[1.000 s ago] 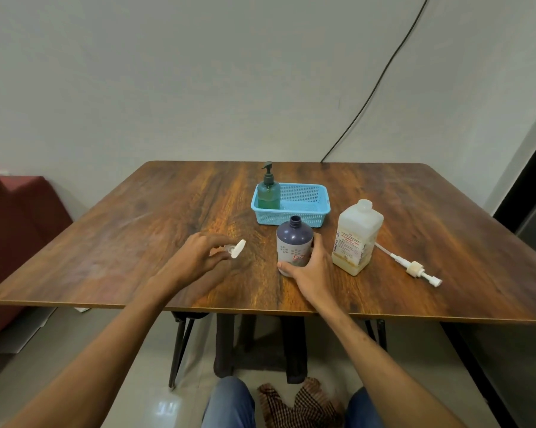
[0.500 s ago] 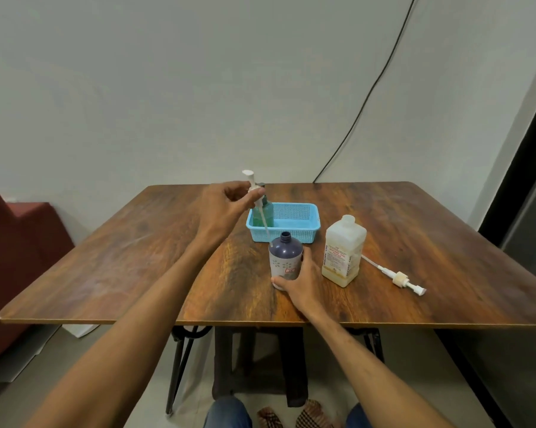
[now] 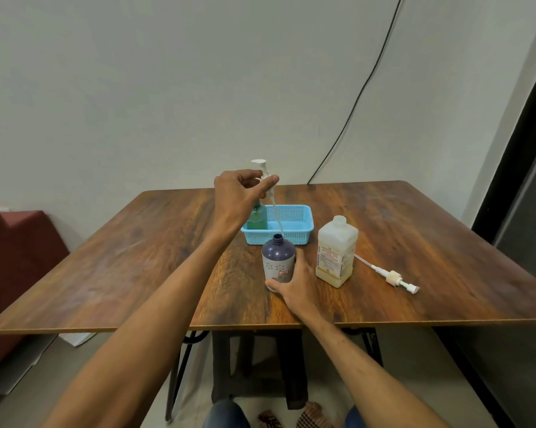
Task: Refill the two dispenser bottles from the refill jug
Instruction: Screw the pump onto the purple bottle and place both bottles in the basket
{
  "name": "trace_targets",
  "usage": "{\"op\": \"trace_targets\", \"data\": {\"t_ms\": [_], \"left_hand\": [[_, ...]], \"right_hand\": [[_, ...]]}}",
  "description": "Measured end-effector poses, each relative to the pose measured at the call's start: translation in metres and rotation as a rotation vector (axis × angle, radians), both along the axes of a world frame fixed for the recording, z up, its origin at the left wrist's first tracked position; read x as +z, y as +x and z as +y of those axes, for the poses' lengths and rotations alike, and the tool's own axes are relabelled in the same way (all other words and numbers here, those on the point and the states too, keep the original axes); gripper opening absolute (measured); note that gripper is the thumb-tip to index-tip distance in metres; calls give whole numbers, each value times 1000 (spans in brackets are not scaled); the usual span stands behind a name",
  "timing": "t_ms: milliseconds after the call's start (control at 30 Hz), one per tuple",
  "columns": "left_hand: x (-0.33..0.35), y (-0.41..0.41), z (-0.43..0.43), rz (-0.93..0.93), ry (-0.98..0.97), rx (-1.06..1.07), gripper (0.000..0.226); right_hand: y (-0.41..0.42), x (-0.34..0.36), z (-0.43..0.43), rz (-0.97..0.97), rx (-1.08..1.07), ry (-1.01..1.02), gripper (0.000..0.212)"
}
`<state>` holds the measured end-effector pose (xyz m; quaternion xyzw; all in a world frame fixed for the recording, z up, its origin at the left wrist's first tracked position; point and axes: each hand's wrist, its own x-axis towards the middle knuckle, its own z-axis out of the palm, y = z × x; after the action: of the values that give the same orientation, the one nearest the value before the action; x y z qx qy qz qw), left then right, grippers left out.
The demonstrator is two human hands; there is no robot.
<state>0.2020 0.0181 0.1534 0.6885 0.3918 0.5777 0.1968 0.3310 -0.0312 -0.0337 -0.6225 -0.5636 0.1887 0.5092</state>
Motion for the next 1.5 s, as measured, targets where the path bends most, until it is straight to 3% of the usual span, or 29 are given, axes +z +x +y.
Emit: {"op": "trace_targets", "data": {"t_ms": [433,600,933,1133,1500], "left_hand": [[-9,3,4,53,-29,36,48],[-35,5,1,156,-48,29,25],[-73,11,0,164,-96,108,52],[-82,13,-3,279,-107,100,49],[-103,12,-11,251,-118,65,38]], "right_hand": [[1,0,0,-11,2,11,91],[1,1,-1,20,13,-17,87],[0,0,0,5,-3,-26,91],[0,2,-1,23,2,-25,90],[-1,3,0,22,-4,-18,89]]}}
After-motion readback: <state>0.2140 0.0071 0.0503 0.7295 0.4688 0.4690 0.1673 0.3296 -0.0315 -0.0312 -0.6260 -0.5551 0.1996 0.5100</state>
